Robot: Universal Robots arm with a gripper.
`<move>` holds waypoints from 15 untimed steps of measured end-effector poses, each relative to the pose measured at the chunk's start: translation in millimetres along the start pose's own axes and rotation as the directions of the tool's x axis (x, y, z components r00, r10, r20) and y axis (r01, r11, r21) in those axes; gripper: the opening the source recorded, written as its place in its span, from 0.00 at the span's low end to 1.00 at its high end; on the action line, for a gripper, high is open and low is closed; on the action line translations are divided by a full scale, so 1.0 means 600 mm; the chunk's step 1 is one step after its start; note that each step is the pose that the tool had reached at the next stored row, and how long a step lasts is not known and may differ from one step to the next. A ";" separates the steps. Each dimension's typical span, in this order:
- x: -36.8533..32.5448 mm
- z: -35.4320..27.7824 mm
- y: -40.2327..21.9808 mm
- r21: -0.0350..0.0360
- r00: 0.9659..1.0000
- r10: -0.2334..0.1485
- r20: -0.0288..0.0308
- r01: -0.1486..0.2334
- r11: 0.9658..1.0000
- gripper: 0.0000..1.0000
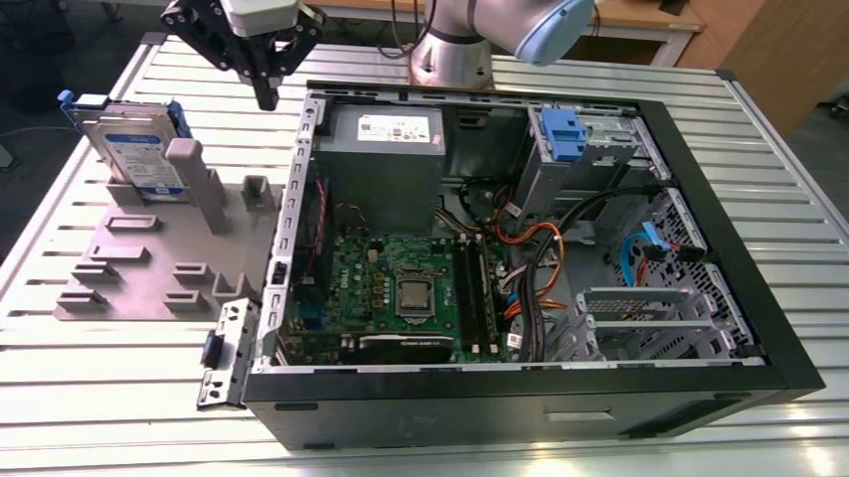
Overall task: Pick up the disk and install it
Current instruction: 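Reach for the disk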
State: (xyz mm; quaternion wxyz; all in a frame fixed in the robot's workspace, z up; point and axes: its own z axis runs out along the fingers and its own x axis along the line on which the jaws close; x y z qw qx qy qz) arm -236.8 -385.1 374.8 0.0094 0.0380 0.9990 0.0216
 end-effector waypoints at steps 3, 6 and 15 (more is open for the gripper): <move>0.002 0.000 0.000 0.000 1.000 0.000 0.000 0.000 1.000 0.11; 0.003 0.000 0.000 0.000 1.000 0.000 0.000 0.000 1.000 0.11; 0.013 0.000 -0.001 0.000 1.000 0.000 0.000 0.000 1.000 0.11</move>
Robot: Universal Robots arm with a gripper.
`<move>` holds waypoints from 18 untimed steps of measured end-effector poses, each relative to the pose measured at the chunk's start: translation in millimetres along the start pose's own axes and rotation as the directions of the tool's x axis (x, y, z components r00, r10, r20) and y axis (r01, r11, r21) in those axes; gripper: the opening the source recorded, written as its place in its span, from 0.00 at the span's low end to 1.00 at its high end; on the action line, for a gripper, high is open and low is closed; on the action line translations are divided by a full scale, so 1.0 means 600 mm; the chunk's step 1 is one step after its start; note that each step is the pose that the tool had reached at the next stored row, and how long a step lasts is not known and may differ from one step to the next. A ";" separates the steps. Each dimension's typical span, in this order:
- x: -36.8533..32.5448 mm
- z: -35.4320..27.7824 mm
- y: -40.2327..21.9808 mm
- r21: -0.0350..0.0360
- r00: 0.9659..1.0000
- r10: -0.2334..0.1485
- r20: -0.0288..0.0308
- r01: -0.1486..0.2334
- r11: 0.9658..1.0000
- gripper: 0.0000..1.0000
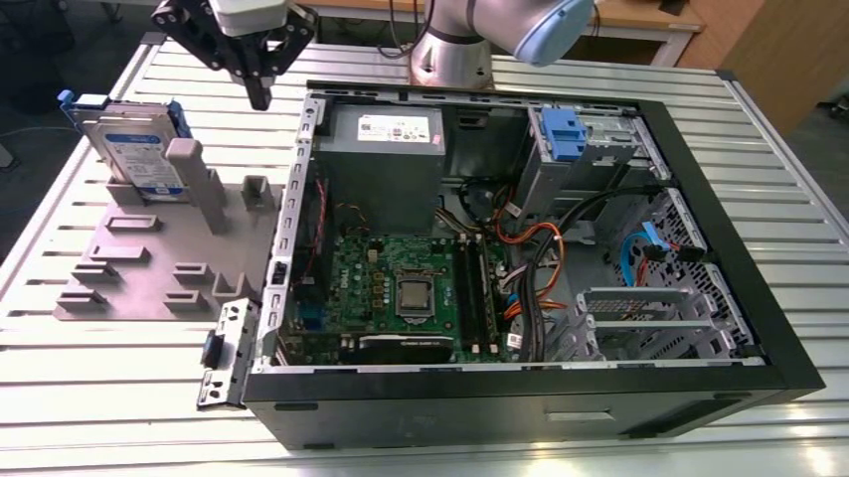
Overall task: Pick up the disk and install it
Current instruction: 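Reach for the disk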
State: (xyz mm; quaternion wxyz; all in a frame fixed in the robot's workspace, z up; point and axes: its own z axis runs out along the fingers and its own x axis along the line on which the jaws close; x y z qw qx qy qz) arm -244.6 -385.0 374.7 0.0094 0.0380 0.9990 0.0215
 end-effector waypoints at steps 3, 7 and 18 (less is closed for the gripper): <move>0.002 0.000 0.000 0.000 1.000 0.000 0.000 0.000 1.000 0.11; 0.003 0.000 0.000 0.000 1.000 0.000 0.000 0.000 1.000 0.11; 0.004 0.000 0.000 0.000 1.000 0.000 0.000 0.000 1.000 0.11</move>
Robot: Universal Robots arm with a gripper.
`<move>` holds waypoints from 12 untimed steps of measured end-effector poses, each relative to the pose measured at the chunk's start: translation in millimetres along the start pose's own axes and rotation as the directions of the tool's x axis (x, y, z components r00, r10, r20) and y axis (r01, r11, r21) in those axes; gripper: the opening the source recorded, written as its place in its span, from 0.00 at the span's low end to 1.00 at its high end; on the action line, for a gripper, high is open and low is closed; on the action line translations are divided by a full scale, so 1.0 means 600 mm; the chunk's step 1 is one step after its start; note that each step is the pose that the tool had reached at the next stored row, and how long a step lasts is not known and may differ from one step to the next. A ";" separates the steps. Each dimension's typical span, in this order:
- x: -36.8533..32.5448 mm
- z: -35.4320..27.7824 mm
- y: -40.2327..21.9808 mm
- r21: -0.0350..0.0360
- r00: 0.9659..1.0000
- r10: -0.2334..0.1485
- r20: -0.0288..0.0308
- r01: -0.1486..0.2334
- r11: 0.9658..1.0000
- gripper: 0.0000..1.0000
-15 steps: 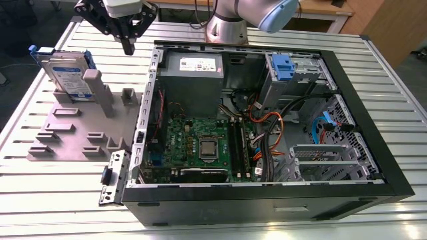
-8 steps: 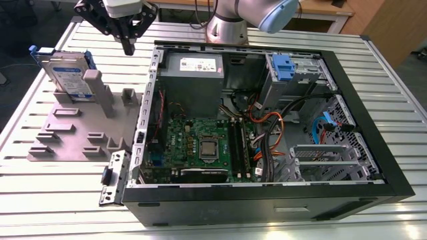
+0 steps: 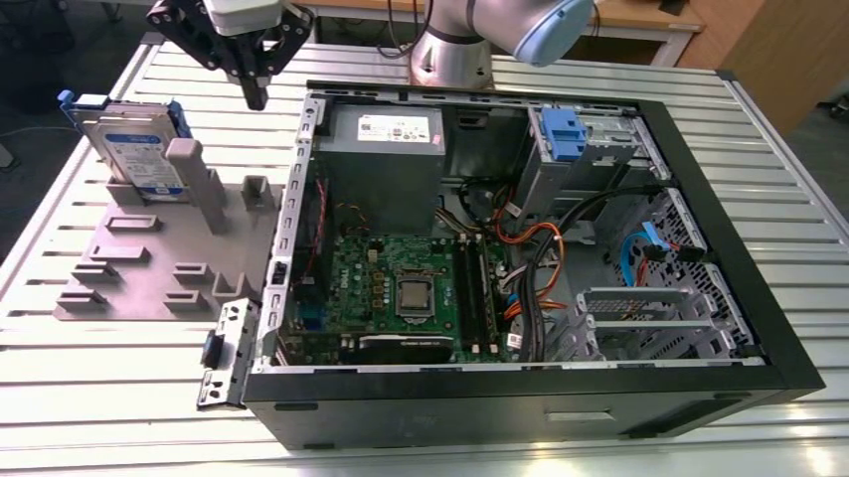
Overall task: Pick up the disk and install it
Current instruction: 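Reach for the disk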
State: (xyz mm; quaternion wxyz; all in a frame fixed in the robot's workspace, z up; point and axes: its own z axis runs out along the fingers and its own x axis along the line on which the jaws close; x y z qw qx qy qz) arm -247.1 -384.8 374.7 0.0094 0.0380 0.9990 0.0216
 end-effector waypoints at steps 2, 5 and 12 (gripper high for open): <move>0.002 0.000 0.000 0.000 1.000 0.000 0.000 0.000 1.000 0.11; 0.009 0.000 0.001 0.000 1.000 0.000 0.000 0.000 1.000 0.11; 0.022 0.001 0.002 0.000 1.000 0.000 0.000 0.000 1.000 0.11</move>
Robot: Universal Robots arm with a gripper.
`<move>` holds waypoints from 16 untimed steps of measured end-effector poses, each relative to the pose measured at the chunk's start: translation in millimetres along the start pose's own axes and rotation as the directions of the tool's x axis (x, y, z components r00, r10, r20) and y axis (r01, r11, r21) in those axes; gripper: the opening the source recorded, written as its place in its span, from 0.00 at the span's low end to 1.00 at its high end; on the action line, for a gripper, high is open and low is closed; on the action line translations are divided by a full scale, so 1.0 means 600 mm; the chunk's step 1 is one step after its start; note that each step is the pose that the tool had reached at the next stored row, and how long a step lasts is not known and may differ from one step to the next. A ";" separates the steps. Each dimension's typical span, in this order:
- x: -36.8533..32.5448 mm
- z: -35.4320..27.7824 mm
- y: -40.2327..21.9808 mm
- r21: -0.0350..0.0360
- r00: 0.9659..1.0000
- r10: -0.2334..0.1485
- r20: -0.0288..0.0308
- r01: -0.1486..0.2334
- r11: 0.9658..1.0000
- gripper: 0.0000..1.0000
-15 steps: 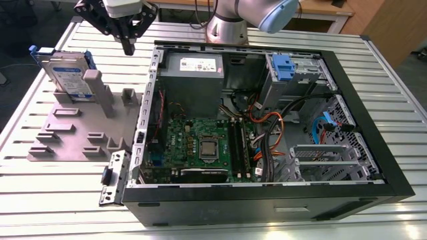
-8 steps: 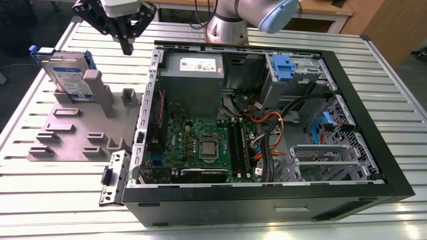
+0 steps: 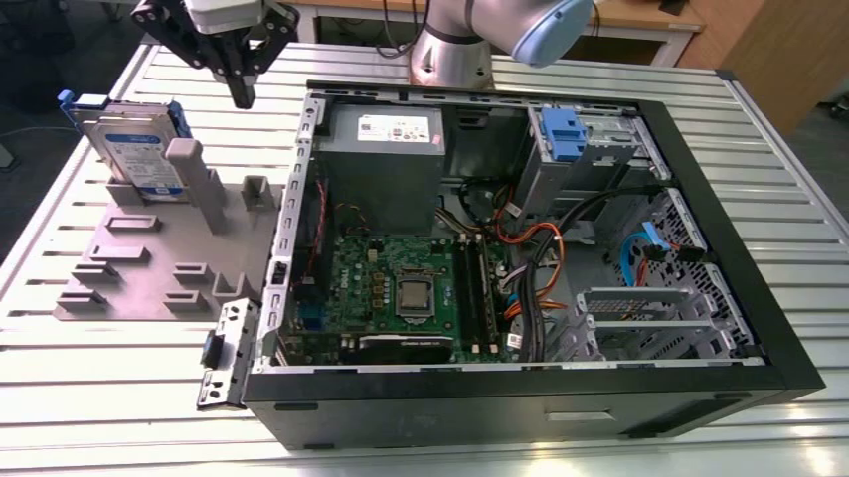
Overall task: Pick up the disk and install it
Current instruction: 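Reach for the disk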
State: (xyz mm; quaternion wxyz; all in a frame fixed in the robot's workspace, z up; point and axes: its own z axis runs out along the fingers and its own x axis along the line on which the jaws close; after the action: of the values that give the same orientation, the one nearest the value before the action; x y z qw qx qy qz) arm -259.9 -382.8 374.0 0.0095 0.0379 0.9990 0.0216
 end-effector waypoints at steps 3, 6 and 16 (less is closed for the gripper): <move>0.004 0.000 0.000 0.000 1.000 0.000 0.000 0.000 1.000 0.11; 0.007 0.001 0.000 0.000 1.000 0.000 0.000 0.000 1.000 0.11; 0.016 0.002 0.000 0.000 1.000 0.000 0.000 0.000 1.000 0.11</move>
State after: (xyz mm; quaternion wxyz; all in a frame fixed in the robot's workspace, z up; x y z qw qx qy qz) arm -269.4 -381.9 372.5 0.0093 0.0379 0.9990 0.0216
